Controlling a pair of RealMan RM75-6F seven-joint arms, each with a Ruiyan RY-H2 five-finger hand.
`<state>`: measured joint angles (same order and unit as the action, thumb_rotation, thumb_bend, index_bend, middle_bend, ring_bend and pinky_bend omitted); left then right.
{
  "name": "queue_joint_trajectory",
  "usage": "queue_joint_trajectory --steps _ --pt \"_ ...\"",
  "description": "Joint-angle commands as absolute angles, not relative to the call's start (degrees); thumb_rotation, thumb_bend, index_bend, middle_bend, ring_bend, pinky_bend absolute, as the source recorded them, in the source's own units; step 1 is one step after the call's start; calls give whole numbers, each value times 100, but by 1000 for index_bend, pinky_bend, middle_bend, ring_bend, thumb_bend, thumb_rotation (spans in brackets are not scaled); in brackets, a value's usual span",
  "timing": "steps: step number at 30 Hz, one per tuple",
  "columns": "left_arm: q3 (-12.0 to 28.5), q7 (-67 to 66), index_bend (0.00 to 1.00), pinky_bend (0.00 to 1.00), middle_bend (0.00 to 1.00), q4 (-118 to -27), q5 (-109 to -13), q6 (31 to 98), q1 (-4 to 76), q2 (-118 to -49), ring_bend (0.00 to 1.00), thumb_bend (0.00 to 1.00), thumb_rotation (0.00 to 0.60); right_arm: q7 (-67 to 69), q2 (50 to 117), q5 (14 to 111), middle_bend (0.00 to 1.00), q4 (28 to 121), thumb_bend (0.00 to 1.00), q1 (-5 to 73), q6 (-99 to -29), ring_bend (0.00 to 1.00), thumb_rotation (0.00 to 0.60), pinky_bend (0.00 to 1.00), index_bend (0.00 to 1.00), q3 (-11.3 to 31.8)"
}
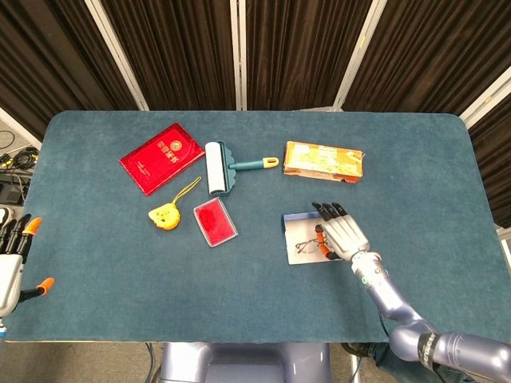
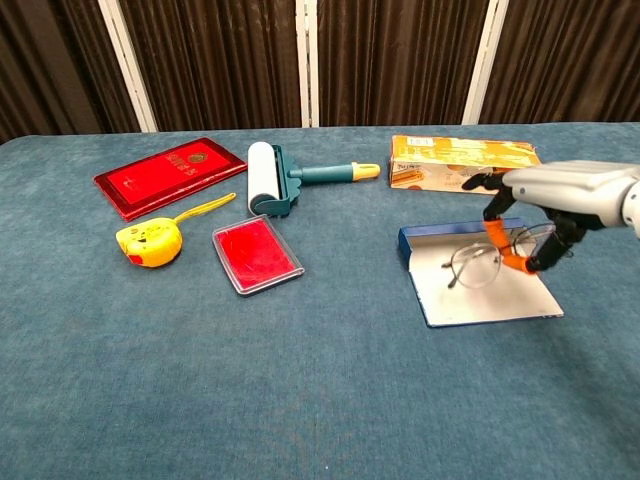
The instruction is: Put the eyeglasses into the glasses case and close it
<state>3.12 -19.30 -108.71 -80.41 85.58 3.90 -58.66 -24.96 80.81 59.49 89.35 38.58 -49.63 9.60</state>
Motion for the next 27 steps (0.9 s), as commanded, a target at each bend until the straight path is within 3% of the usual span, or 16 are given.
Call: queue_joint_trajectory --steps 1,16,18,22,24,27 --pt "325 -1938 0 0 0 -10859 -8003 8540 403 -5875 0 0 600 -2683 8280 5589 3 8674 379 4030 -4960 0 600 0 640 1085" --pt "428 -1960 0 0 0 -10712 -7615 8328 531 -5935 0 0 600 -3386 9013 4518 3 7968 379 4595 -5090 0 600 0 609 1164" --pt "437 -1957 0 0 0 -10697 -7577 8311 544 -5935 0 0 600 -3401 9052 4486 1 7937 360 4614 -5098 0 600 0 511 1128" --pt "437 -1941 0 0 0 -10678 -7540 8288 560 -5939 0 0 600 -3320 9072 4627 0 7927 115 4595 -5256 0 600 0 101 1104" --pt "433 -1942 0 0 0 -10676 -7540 8290 562 -5942 0 0 600 -3236 9050 4738 0 7960 68 4568 -5348 0 600 0 19 1115" --pt "422 -1950 0 0 0 -10681 -7549 8297 564 -5946 0 0 600 -3126 8979 4876 0 8043 57 4526 -5430 0 600 0 0 1114"
